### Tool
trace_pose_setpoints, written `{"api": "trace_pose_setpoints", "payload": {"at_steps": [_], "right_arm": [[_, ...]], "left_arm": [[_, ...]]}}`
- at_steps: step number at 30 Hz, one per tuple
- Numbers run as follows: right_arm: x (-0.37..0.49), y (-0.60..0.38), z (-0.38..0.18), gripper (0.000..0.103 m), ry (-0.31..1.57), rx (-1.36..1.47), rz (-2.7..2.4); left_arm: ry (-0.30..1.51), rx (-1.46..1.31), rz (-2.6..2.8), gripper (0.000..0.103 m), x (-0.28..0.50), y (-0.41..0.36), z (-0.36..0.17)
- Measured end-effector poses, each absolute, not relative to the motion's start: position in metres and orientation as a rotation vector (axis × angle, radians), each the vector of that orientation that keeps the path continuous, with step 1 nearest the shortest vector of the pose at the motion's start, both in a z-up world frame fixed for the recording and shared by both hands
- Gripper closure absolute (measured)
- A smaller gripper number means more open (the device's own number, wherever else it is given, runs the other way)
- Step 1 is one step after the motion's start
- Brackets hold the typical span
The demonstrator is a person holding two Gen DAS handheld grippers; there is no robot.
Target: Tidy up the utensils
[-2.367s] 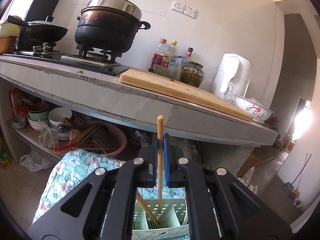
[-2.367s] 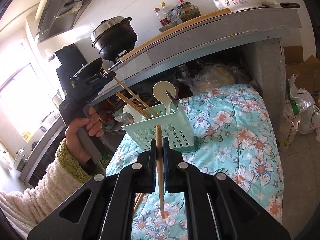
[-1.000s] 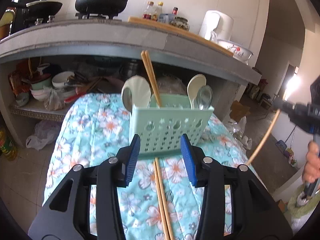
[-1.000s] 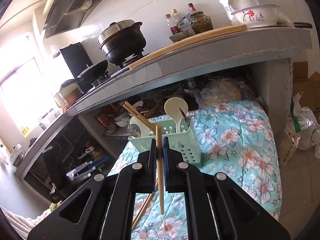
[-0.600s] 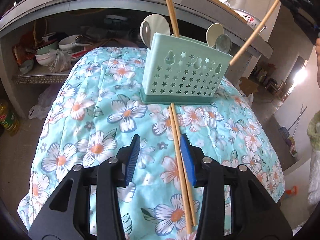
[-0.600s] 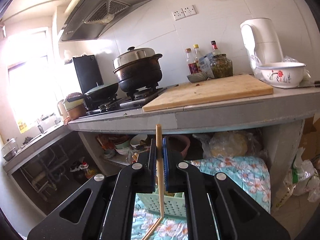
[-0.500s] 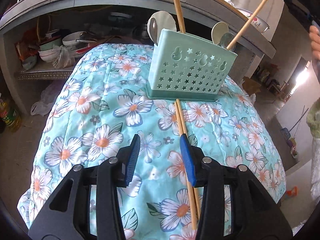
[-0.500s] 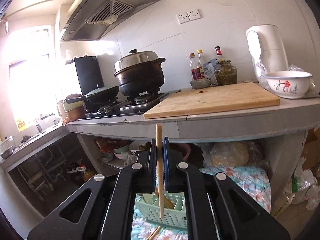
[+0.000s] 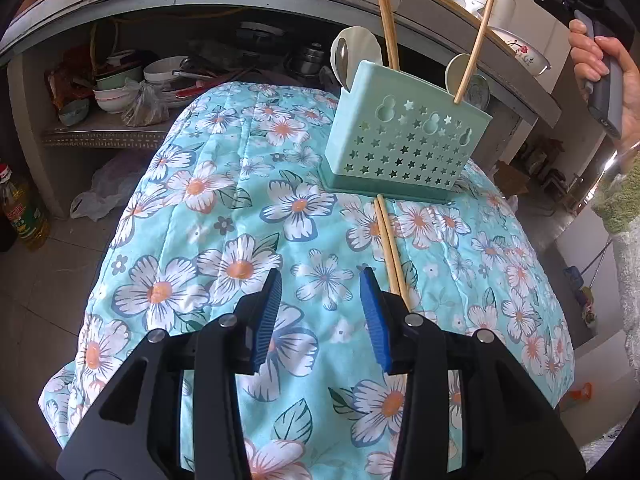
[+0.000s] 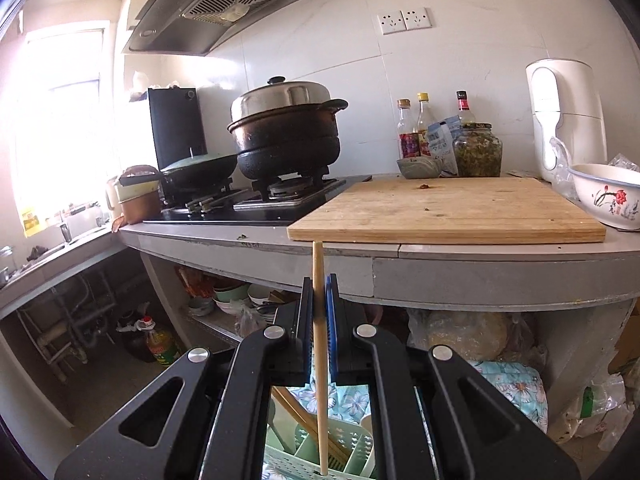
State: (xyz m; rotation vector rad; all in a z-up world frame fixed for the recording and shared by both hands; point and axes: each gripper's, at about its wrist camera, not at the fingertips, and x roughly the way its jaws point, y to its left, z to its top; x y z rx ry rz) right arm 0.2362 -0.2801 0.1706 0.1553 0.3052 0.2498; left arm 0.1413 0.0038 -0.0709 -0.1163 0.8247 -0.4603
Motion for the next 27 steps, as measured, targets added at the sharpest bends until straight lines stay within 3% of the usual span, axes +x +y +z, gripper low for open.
{"api": "trace_pose_setpoints", "payload": {"at_steps": [12, 27], "right_arm": [[0.251, -0.269, 0.171, 0.097, 0.324, 0.123, 0.235], [0.275, -0.265, 0.098, 0.093, 0.546, 0.137, 0.22]], "left_arm": [[0.827, -0.134, -0.464, 0.064, 0.144, 0.007, -0.074], [0.844, -0.145, -0.459, 0.064, 0.147, 0.01, -0.077]]}}
